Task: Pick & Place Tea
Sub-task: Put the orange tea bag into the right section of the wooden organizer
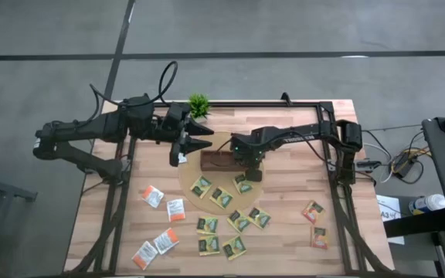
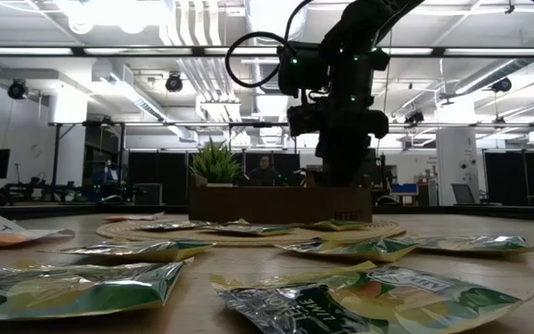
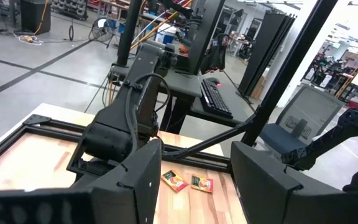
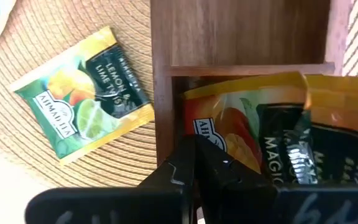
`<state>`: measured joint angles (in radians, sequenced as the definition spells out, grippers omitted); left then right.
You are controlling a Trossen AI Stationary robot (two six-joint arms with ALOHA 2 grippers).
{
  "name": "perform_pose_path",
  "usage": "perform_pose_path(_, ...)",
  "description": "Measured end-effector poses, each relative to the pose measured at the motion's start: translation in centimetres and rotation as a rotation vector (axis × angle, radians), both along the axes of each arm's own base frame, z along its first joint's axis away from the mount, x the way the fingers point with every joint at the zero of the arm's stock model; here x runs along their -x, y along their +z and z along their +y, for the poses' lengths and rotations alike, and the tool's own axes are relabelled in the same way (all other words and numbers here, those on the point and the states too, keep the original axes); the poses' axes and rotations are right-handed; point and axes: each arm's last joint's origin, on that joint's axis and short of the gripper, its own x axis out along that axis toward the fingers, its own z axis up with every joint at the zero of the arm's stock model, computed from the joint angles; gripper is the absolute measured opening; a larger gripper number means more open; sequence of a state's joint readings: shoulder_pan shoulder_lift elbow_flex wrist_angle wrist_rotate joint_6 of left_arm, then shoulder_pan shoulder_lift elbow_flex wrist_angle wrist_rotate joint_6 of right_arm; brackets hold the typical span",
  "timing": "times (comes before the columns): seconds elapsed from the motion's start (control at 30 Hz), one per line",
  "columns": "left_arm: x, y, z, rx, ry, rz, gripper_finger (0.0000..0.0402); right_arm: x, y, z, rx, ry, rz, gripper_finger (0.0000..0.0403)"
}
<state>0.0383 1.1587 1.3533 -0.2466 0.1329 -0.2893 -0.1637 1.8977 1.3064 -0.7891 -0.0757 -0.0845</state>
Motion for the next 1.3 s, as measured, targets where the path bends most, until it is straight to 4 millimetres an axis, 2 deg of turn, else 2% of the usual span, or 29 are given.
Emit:
perform_pose_path(0.37, 0.0, 0.0, 0.0, 0.006, 0.001, 0.001, 0.0188, 0.1, 0.4, -0.1, 0.02, -0.004, 0.018, 0.0008)
perform_pose_path(0.63, 0.0, 0.0, 0.0, 0.01, 0.001, 0.001, 0.0188, -0.4, 2.2, -0.1, 0.026, 0.0, -0.004, 0.0008)
perform_pose_path(0.8, 0.0, 0.0, 0.0, 0.02, 0.001, 0.002, 0.0188, -0.2, 4.5, -0.1, 0.027, 0.002, -0.017, 0.0008)
perform_pose_path(0.93, 0.0, 0.0, 0.0, 0.022, 0.001, 0.002, 0.0188, 0.7, 7.3, 0.1, 0.028, 0.012, -0.03, 0.0008)
perform_pose_path(1.1, 0.1, 0.1, 0.0, 0.022, 0.001, -0.001, 0.0188, 2.8, 10.8, 0.6, -0.014, -0.021, -0.131, 0.0008)
perform_pose_path(1.3, 0.1, 0.1, 0.0, 0.018, 0.001, -0.002, 0.0188, 6.1, 13.6, 1.6, -0.029, -0.083, -0.22, 0.0008)
